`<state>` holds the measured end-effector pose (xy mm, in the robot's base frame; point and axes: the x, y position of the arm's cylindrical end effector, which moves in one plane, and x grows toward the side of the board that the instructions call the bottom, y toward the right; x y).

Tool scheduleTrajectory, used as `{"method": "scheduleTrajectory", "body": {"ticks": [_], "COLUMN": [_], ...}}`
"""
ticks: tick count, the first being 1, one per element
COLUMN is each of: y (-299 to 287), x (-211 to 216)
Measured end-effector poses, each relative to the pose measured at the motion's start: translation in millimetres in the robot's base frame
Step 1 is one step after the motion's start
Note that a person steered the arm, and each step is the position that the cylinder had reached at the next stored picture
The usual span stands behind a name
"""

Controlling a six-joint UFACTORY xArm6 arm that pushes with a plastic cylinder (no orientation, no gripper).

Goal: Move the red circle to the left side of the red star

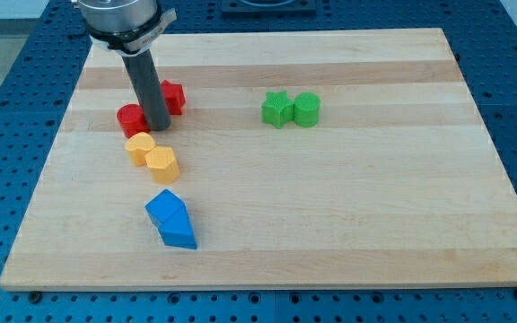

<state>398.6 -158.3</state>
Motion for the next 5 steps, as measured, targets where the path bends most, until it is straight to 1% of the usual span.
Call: {"method": "scheduleTrajectory", "body": {"ticks": [2,5], "y": [-29,-101], "x": [18,29]}}
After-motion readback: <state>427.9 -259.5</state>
